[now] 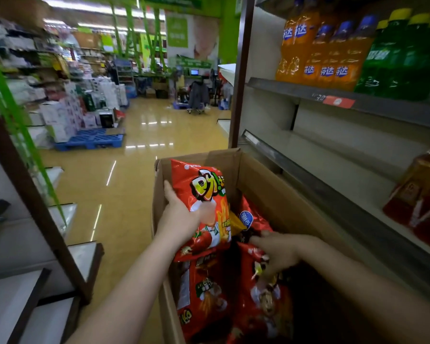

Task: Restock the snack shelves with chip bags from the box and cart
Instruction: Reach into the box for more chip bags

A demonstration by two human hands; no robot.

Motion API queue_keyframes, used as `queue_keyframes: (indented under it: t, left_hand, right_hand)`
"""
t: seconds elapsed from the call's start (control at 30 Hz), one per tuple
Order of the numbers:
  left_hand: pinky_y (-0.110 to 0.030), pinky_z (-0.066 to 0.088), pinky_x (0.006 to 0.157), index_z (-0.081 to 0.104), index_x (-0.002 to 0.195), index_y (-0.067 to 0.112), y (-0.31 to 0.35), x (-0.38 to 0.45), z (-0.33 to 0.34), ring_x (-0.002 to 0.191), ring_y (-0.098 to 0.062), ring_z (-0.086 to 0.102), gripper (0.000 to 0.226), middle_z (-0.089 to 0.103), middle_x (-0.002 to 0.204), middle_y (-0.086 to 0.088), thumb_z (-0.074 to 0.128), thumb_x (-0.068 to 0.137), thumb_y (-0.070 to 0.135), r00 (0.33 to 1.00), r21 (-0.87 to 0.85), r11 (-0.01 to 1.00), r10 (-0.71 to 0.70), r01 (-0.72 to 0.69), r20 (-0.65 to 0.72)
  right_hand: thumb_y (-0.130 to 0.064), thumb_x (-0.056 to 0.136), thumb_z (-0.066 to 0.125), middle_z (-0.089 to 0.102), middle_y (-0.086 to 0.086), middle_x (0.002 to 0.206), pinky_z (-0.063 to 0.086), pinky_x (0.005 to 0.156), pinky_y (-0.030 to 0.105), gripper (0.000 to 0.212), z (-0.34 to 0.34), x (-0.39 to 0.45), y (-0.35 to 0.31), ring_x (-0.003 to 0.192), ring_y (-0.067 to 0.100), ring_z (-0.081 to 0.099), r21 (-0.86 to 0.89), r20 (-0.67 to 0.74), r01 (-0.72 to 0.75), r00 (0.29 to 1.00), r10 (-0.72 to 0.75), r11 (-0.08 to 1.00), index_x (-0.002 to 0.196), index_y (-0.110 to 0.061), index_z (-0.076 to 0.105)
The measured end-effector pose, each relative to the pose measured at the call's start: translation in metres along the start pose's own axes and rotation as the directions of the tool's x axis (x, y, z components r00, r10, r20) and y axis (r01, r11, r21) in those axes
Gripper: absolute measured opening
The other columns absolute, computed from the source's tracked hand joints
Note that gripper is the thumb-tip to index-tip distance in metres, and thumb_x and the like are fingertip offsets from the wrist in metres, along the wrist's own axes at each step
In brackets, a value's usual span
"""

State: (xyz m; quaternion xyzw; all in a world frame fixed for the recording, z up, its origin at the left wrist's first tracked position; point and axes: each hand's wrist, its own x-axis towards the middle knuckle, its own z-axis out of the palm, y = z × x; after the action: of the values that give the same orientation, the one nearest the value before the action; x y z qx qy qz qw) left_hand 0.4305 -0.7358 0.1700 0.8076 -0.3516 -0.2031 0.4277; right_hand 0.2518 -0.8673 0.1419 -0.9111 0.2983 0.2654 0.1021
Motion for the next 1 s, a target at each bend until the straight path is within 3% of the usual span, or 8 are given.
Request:
queue_keyframes:
  t: [0.2, 0.3, 0.4, 0.57, 0.7, 0.77, 0.9, 1.0]
  left_hand:
    - [-0.050, 0.037, 0.105, -0.034, 0.127, 0.065, -0.001, -0.007, -0.001, 0.140, -0.041, 0.031, 0.086, 0.011, 0.159, -0.023, 0.046, 0.095, 0.051, 0.997, 0.312, 0.949, 0.037, -0.055, 0.065]
    - [-0.050, 0.038, 0.106, -0.024, 0.127, 0.073, -0.007, -0.005, -0.004, 0.140, -0.037, 0.034, 0.071, 0.029, 0.155, -0.016, 0.038, 0.094, 0.059, 0.981, 0.320, 0.930, 0.147, -0.179, 0.123]
    - [-0.043, 0.045, 0.102, 0.005, 0.129, 0.078, -0.010, -0.009, 0.003, 0.124, -0.025, 0.054, 0.059, 0.048, 0.145, 0.001, 0.037, 0.083, 0.060, 0.928, 0.238, 0.928, 0.208, -0.287, 0.308]
    - [-0.027, 0.050, 0.097, 0.034, 0.141, 0.049, -0.008, -0.014, 0.001, 0.108, -0.005, 0.062, 0.052, 0.058, 0.132, 0.012, 0.055, 0.097, 0.030, 0.924, -0.059, 0.979, 0.203, -0.194, 0.325]
    - [-0.019, 0.049, 0.093, 0.042, 0.138, 0.027, 0.001, -0.029, 0.002, 0.102, -0.001, 0.060, 0.052, 0.061, 0.118, 0.009, 0.060, 0.092, 0.009, 0.917, -0.175, 0.951, 0.294, -0.254, 0.269]
    - [-0.035, 0.051, 0.097, 0.058, 0.124, 0.017, 0.003, -0.030, 0.007, 0.099, -0.006, 0.061, 0.035, 0.066, 0.112, 0.006, 0.055, 0.091, 0.007, 0.936, -0.191, 0.937, 0.322, -0.292, 0.145]
    - [-0.032, 0.045, 0.104, 0.052, 0.132, 0.041, 0.016, -0.038, -0.002, 0.119, -0.007, 0.055, 0.038, 0.059, 0.129, 0.016, 0.057, 0.095, 0.033, 0.947, -0.251, 0.918, 0.321, -0.309, 0.009]
    - [-0.008, 0.050, 0.074, 0.039, 0.137, 0.048, 0.029, -0.052, -0.024, 0.097, 0.008, 0.061, 0.045, 0.052, 0.121, 0.026, 0.051, 0.098, 0.029, 0.945, -0.363, 0.874, 0.317, -0.324, -0.082]
  right_hand:
    - [-0.052, 0.059, 0.087, 0.038, -0.008, 0.132, 0.046, 0.103, 0.045, 0.084, -0.052, -0.043, 0.031, 0.125, 0.017, 0.042, 0.400, -0.294, 0.225, 0.950, -0.109, 0.888, 0.128, -0.052, 0.039]
    - [-0.053, 0.052, 0.091, 0.046, -0.007, 0.134, 0.054, 0.096, 0.037, 0.088, -0.063, -0.050, 0.030, 0.121, 0.014, 0.056, 0.590, -0.433, 0.413, 0.887, -0.160, 0.693, 0.126, -0.053, 0.043]
    - [-0.039, 0.063, 0.086, 0.053, -0.011, 0.127, 0.055, 0.088, 0.021, 0.075, -0.064, -0.051, 0.008, 0.110, 0.004, 0.062, 0.542, -0.507, 0.490, 0.839, -0.200, 0.683, 0.122, -0.051, 0.041]
    - [-0.053, 0.061, 0.077, 0.039, -0.005, 0.146, 0.045, 0.085, 0.014, 0.099, -0.051, -0.044, -0.007, 0.127, 0.006, 0.050, 0.535, -0.637, 0.504, 0.768, -0.069, 0.678, 0.146, -0.039, 0.028]
    - [-0.080, 0.046, 0.070, 0.026, 0.004, 0.157, 0.044, 0.098, 0.033, 0.137, -0.045, -0.038, -0.017, 0.131, 0.026, 0.048, 0.773, -0.604, 0.429, 0.723, 0.335, 0.468, 0.154, -0.034, -0.001]
    - [-0.096, 0.032, 0.062, 0.035, 0.009, 0.154, 0.043, 0.106, 0.047, 0.148, -0.045, -0.036, -0.014, 0.131, 0.030, 0.048, 0.841, -0.523, 0.373, 0.745, 0.414, 0.392, 0.153, -0.037, -0.002]
    - [-0.071, 0.056, 0.071, 0.071, 0.006, 0.113, 0.059, 0.070, 0.036, 0.099, -0.051, -0.048, -0.015, 0.091, 0.020, 0.071, 0.859, -0.494, 0.511, 0.820, 0.291, 0.019, 0.137, -0.018, 0.048]
    - [-0.052, 0.070, 0.066, 0.076, 0.009, 0.097, 0.057, 0.074, 0.034, 0.056, -0.066, -0.060, -0.007, 0.082, 0.022, 0.072, 0.802, -0.562, 0.585, 0.807, 0.182, -0.122, 0.107, -0.011, 0.071]
